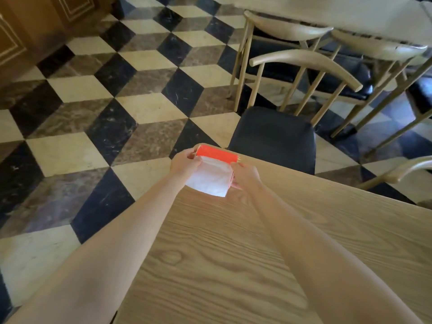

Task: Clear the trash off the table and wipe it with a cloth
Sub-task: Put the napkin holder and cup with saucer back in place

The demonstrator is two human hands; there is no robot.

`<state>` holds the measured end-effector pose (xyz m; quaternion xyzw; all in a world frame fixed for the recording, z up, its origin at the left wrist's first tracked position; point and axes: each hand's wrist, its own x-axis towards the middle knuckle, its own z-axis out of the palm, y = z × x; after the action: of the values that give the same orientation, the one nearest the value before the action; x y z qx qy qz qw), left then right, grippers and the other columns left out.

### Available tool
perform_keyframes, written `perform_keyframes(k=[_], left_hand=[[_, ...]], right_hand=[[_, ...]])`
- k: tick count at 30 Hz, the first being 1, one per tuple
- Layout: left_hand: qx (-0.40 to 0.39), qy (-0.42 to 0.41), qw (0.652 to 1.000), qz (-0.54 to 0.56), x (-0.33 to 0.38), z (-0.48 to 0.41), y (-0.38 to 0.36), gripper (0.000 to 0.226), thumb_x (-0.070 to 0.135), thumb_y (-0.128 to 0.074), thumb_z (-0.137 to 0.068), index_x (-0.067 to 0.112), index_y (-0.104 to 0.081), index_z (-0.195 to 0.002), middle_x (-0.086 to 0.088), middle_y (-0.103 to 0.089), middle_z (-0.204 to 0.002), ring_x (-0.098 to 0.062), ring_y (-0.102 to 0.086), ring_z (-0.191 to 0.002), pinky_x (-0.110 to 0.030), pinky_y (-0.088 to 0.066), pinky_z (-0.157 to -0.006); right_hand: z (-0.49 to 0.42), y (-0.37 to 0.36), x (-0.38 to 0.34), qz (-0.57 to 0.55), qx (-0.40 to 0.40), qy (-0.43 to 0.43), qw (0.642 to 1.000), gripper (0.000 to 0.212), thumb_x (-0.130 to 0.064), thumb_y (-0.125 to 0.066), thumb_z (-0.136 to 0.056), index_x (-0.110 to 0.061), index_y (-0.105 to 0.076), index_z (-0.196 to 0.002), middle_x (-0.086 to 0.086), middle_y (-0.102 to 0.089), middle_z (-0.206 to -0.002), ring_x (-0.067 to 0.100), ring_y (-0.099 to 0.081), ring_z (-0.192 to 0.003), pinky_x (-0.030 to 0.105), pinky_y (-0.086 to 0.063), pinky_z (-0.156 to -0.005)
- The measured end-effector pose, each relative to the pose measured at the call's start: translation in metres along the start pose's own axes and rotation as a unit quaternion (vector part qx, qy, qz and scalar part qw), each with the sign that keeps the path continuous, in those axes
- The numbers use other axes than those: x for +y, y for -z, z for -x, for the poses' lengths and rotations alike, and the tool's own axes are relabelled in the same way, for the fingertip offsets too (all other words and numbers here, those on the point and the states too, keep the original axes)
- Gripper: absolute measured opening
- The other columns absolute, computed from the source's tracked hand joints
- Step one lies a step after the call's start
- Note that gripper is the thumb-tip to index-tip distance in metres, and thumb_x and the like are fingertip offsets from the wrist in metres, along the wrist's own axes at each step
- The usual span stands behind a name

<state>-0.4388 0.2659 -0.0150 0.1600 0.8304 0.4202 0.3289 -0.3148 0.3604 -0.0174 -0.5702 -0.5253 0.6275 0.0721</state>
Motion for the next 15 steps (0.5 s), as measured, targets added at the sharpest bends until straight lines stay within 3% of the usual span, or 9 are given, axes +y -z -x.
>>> perform_keyframes(k=[3,8,12,15], left_hand=[[-0.011,-0.013,1.0,-0.014,-0.005,0.0,-0.002,0.038,0.024,-0.053,-0.09,0.019,-0.056,-0.128,-0.003,-0.063,-0.119,-0.022,-0.057,-0.111,-0.04,-0.047,-0.097],[-0.012,-0.045,0.999,-0.017,-0.007,0.003,0.001,0.04,0.022,-0.051,-0.091,0.023,-0.053,-0.13,0.009,-0.06,-0.111,-0.011,-0.054,-0.103,-0.024,-0.041,-0.083],[0.031,-0.111,0.989,-0.09,0.003,0.011,0.008,0.044,0.023,-0.05,-0.093,0.018,-0.047,-0.136,0.002,-0.056,-0.133,-0.015,-0.051,-0.122,-0.027,-0.04,-0.099],[0.021,-0.243,0.937,-0.251,0.012,0.022,0.006,0.045,0.015,-0.051,-0.091,0.016,-0.047,-0.136,-0.003,-0.052,-0.137,-0.021,-0.045,-0.129,-0.032,-0.039,-0.103]], right_hand=[[-0.007,-0.002,0.004,0.041,-0.007,0.012,0.999,0.018,-0.023,-0.046,-0.093,-0.016,-0.06,-0.083,0.007,-0.063,-0.09,0.031,-0.065,-0.098,0.045,-0.052,-0.094],[-0.009,0.005,0.005,0.1,-0.031,0.034,0.994,0.024,-0.033,-0.045,-0.094,-0.018,-0.062,-0.1,0.006,-0.068,-0.101,0.028,-0.066,-0.099,0.046,-0.053,-0.091],[-0.005,0.012,0.001,0.127,-0.029,0.043,0.991,0.038,-0.034,-0.046,-0.093,-0.005,-0.061,-0.114,0.007,-0.058,-0.091,0.022,-0.058,-0.086,0.047,-0.051,-0.095],[0.002,0.027,-0.004,0.166,-0.06,0.047,0.983,0.038,-0.03,-0.05,-0.093,-0.004,-0.056,-0.121,0.004,-0.052,-0.1,0.021,-0.054,-0.093,0.04,-0.049,-0.094]])
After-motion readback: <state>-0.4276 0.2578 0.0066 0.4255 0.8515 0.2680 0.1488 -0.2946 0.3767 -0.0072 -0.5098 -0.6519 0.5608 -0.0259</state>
